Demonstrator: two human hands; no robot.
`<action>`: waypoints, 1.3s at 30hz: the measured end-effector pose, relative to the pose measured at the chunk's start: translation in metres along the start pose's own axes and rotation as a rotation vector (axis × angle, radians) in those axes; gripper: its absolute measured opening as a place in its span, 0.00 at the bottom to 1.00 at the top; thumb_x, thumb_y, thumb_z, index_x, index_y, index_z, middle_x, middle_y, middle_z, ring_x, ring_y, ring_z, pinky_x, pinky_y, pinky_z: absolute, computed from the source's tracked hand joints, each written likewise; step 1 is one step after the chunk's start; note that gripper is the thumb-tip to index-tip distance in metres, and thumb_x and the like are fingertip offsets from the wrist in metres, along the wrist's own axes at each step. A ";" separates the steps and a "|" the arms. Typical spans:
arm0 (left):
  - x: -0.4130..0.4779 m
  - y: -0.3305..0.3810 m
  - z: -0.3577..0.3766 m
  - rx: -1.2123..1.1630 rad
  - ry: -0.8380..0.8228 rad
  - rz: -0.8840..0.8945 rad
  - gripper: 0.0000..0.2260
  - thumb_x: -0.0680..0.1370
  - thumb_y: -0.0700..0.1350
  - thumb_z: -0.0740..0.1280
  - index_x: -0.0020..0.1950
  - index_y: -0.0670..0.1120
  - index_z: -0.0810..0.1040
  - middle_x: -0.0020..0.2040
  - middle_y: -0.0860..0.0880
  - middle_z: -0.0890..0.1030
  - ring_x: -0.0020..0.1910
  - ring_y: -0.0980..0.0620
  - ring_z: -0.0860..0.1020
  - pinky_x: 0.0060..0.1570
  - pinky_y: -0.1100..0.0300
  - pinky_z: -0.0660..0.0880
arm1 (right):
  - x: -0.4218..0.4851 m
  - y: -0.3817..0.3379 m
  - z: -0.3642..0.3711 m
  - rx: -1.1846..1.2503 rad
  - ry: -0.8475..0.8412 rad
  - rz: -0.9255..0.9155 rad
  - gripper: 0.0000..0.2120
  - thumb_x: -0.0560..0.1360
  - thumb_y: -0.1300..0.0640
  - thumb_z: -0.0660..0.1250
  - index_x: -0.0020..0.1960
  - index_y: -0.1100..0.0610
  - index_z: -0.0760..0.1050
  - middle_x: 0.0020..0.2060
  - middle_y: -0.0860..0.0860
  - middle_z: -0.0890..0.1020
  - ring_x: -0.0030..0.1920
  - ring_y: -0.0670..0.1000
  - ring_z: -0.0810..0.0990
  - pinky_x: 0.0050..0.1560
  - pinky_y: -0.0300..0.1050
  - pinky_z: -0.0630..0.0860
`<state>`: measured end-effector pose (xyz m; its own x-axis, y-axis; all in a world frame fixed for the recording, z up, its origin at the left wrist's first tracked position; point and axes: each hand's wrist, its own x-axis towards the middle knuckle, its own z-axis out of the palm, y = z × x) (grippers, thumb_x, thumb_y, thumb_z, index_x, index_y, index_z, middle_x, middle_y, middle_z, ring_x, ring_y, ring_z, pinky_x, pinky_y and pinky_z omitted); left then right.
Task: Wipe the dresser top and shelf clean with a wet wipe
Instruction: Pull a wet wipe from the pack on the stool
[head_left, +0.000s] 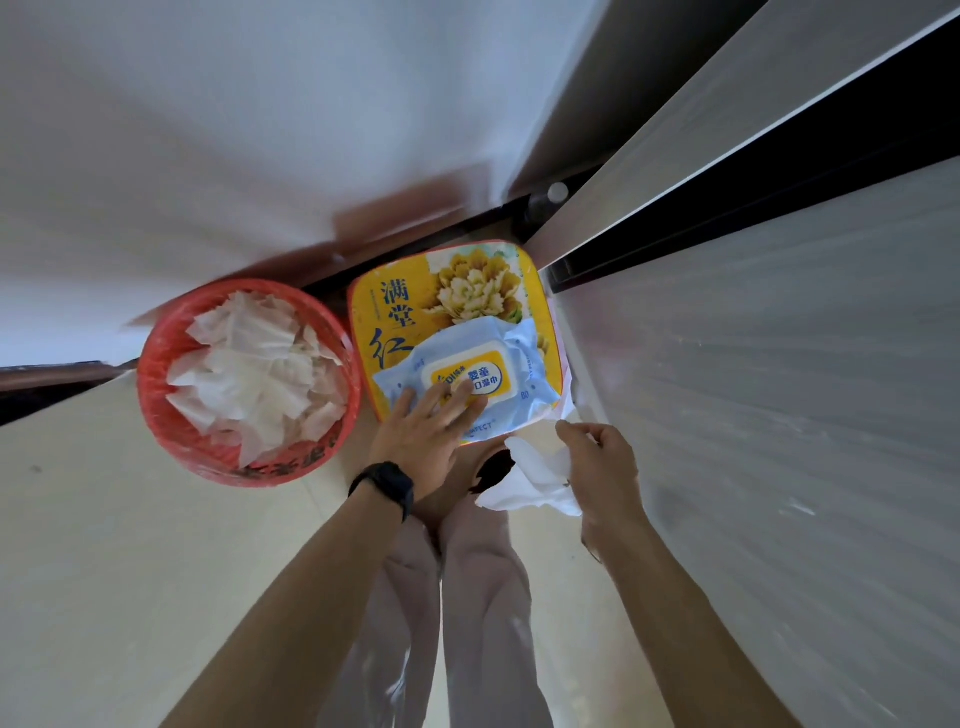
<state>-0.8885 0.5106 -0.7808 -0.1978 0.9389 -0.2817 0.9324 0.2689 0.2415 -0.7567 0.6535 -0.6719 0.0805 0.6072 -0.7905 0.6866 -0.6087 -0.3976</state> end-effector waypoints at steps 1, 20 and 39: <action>0.001 -0.002 0.000 0.010 -0.011 0.005 0.29 0.69 0.46 0.75 0.70 0.49 0.74 0.71 0.47 0.73 0.64 0.43 0.67 0.55 0.40 0.75 | 0.000 0.001 -0.001 0.007 0.004 0.007 0.04 0.75 0.52 0.69 0.47 0.52 0.76 0.47 0.49 0.80 0.49 0.54 0.79 0.51 0.53 0.77; -0.030 0.063 -0.232 -0.809 -0.122 -0.105 0.13 0.76 0.57 0.70 0.41 0.49 0.78 0.51 0.52 0.83 0.53 0.55 0.77 0.55 0.57 0.73 | -0.129 -0.089 -0.071 0.164 -0.120 -0.264 0.11 0.75 0.66 0.66 0.50 0.51 0.77 0.47 0.53 0.82 0.43 0.52 0.81 0.41 0.46 0.77; -0.170 0.124 -0.475 -1.177 0.088 -0.405 0.03 0.73 0.50 0.75 0.40 0.56 0.85 0.40 0.58 0.86 0.44 0.61 0.82 0.51 0.57 0.79 | -0.362 -0.109 -0.151 0.088 -0.187 -0.406 0.16 0.69 0.38 0.73 0.46 0.50 0.81 0.40 0.49 0.86 0.44 0.51 0.85 0.53 0.57 0.81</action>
<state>-0.8832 0.4870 -0.2617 -0.4694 0.7426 -0.4777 -0.0281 0.5282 0.8487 -0.7516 0.5772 -0.2721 -0.3198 0.7081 -0.6295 0.5706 -0.3865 -0.7246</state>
